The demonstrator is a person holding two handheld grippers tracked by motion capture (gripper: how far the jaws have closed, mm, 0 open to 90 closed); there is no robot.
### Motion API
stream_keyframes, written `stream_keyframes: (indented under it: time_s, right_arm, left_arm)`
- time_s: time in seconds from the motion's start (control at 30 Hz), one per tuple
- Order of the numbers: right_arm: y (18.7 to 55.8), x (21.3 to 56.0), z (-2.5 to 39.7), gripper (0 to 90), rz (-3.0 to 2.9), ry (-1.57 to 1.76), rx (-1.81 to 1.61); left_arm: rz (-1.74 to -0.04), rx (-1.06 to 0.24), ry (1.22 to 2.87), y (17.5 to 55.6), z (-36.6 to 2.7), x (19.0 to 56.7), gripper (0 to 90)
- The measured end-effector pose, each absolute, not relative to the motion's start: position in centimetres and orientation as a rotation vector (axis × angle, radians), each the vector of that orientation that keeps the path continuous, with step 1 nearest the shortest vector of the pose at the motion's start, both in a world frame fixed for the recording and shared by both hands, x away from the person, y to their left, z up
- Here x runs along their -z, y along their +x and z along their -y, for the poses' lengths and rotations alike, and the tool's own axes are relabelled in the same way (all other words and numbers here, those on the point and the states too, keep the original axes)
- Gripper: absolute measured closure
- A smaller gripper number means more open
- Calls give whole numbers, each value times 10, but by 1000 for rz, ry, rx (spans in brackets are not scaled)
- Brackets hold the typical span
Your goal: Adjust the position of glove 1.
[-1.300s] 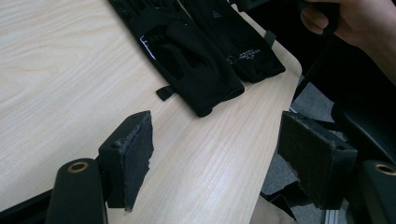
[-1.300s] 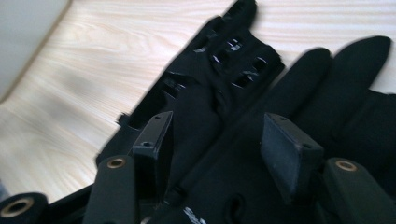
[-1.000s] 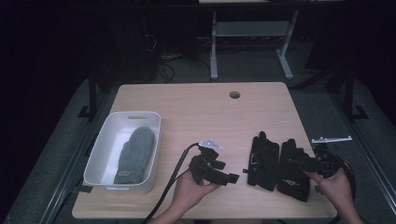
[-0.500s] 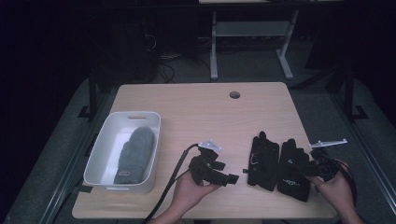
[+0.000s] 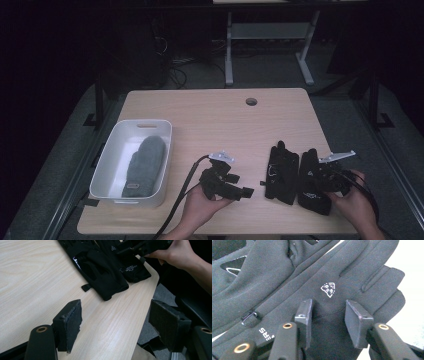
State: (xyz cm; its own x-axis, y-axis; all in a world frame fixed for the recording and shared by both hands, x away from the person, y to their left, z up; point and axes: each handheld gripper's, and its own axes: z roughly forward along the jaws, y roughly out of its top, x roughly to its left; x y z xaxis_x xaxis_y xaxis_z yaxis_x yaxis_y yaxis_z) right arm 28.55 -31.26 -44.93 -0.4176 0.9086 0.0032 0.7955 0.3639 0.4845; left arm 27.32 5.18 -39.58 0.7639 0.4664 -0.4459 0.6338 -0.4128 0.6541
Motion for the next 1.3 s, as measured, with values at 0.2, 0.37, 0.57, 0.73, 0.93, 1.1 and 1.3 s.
stream_keyframes:
  time_s: [0.2, 0.37, 0.57, 0.73, 0.93, 1.1, 1.3]
  right_arm:
    - [287, 448, 309, 709, -2361, 1528, -596]
    - [288, 447, 307, 765, -2364, 1541, -586]
    - [290, 445, 310, 781, -2359, 1592, -621]
    - [289, 439, 314, 784, -2347, 1617, -645]
    - [286, 423, 315, 783, -2335, 1604, -689]
    - [287, 407, 313, 782, -2321, 1595, -751]
    - [294, 392, 298, 781, -2319, 1580, -828]
  left_arm:
    - [-826, 236, 2077, 272, -57, 395, 269]
    - [-832, 234, 2080, 273, -59, 397, 269]
    - [-838, 237, 2084, 275, -59, 399, 269]
    - [-839, 234, 2081, 275, -59, 399, 269]
    - [-837, 228, 2075, 273, -61, 397, 266]
    - [-841, 225, 2073, 273, -63, 396, 266]
    - [-842, 226, 2072, 274, -64, 396, 266]
